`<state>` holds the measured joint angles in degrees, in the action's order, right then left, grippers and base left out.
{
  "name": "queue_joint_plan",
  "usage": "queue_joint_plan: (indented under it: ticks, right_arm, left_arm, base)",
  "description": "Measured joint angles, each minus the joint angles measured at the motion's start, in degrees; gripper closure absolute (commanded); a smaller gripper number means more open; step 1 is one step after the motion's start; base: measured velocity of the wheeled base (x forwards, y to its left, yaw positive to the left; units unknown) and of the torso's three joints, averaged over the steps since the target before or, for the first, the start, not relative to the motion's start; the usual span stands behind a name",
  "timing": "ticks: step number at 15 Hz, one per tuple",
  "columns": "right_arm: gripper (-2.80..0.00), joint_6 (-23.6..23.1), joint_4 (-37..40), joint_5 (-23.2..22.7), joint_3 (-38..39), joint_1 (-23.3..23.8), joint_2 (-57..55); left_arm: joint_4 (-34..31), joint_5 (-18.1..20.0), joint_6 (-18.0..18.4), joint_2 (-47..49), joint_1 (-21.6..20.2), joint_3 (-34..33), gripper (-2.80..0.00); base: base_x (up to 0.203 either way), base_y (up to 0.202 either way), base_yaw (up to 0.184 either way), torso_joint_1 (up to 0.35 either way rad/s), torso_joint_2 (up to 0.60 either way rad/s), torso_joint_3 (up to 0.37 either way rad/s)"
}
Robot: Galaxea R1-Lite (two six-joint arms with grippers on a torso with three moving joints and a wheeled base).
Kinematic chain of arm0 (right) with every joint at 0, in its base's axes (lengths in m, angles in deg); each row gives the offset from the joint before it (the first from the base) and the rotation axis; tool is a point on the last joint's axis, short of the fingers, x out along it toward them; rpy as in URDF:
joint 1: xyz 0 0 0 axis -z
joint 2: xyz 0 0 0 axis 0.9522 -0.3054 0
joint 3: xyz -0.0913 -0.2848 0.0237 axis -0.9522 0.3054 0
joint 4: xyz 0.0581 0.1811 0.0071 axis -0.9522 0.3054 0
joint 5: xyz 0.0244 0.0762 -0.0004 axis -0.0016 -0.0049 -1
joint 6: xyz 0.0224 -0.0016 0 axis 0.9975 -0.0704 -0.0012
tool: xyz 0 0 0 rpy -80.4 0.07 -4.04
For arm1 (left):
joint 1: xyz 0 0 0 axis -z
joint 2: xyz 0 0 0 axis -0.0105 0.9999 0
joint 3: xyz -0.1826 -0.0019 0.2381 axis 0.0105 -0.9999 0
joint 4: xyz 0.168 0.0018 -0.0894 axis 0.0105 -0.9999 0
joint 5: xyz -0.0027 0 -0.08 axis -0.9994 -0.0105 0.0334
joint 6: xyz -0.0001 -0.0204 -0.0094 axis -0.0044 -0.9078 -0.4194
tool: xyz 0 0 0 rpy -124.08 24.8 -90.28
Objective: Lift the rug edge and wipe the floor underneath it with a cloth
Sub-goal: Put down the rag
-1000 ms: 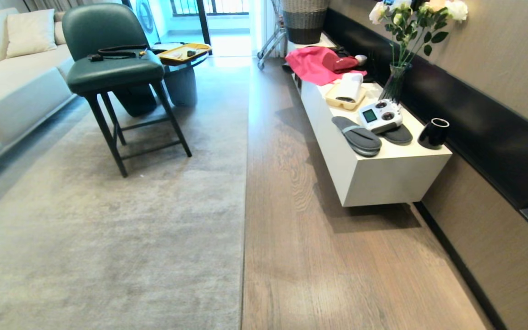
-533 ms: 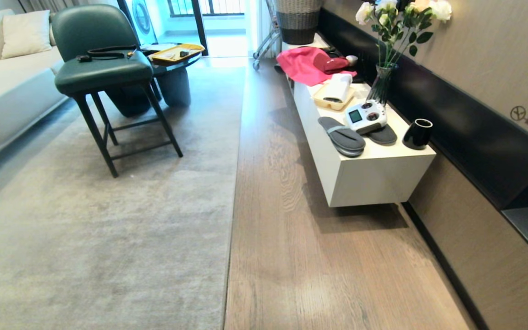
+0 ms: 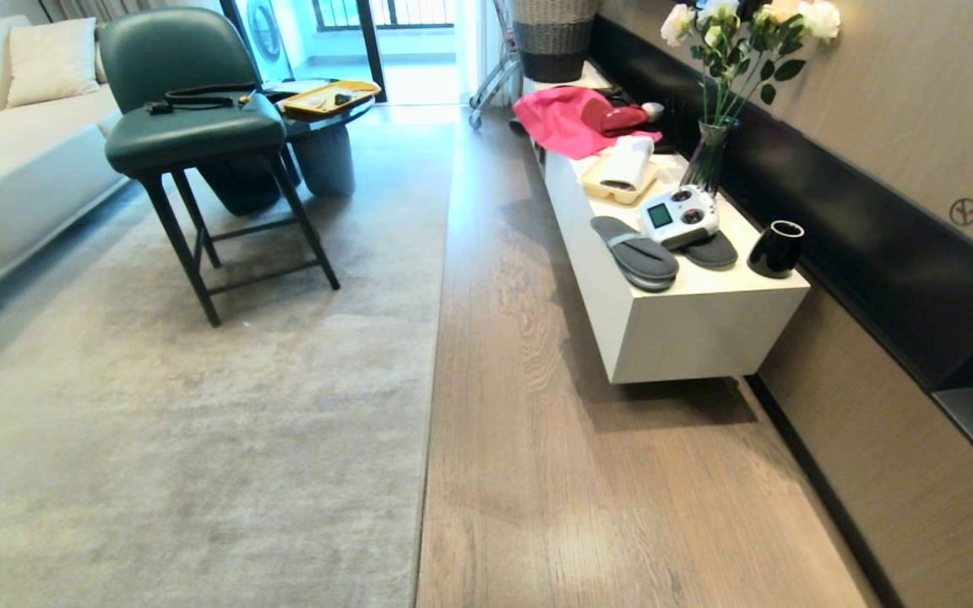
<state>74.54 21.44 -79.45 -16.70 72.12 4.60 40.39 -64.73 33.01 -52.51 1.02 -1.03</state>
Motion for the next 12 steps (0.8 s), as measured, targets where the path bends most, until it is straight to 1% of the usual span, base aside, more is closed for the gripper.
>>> queue_joint_plan:
  ticks: [12]
  right_arm:
    - [0.0,0.01,0.01,0.0,0.0,0.02,0.0]
  left_arm:
    - [-0.02,0.05,-0.05,0.0,0.02,0.0,0.0]
  base:
    - [0.0,0.0,0.0,0.0,0.0,0.0]
